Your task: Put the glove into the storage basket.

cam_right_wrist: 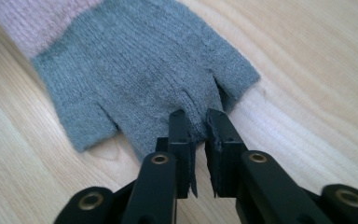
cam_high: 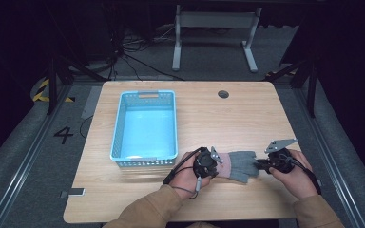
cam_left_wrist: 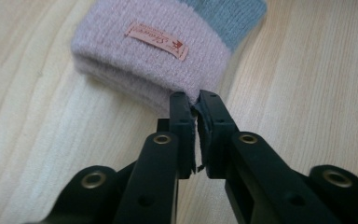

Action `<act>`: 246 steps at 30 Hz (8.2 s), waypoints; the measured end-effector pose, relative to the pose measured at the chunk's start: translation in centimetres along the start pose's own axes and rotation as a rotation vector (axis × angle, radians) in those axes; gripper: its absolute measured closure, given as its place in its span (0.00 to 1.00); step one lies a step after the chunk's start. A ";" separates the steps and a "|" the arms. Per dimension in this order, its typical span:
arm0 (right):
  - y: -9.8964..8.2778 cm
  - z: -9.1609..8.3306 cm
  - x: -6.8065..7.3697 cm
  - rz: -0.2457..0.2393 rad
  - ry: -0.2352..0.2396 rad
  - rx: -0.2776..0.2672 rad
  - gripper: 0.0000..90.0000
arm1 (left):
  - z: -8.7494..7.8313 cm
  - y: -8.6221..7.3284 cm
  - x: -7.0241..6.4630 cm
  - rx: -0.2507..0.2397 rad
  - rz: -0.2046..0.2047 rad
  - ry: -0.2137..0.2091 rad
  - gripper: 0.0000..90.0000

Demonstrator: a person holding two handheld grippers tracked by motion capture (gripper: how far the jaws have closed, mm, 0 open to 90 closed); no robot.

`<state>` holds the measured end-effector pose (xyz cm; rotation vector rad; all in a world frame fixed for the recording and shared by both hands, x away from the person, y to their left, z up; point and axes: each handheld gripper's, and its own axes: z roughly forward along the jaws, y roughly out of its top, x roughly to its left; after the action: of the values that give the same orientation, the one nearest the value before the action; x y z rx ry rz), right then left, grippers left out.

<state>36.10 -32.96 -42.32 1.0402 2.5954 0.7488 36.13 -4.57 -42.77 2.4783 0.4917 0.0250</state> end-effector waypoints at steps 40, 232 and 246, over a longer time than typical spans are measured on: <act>3.9 -0.2 1.9 -0.084 0.115 -0.110 0.56 | -6.9 -4.4 0.1 -0.110 -0.090 0.034 0.51; -1.5 -2.4 -2.1 0.182 0.079 -0.161 0.52 | -12.7 -7.8 19.2 0.023 -0.121 0.232 0.82; -1.5 -2.5 -2.0 0.177 0.081 -0.165 0.52 | -10.5 -8.0 19.8 0.103 -0.095 0.197 0.81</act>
<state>35.63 -36.17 -40.96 1.2223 2.4776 1.0485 50.47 14.34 -40.59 2.5634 0.7092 0.2119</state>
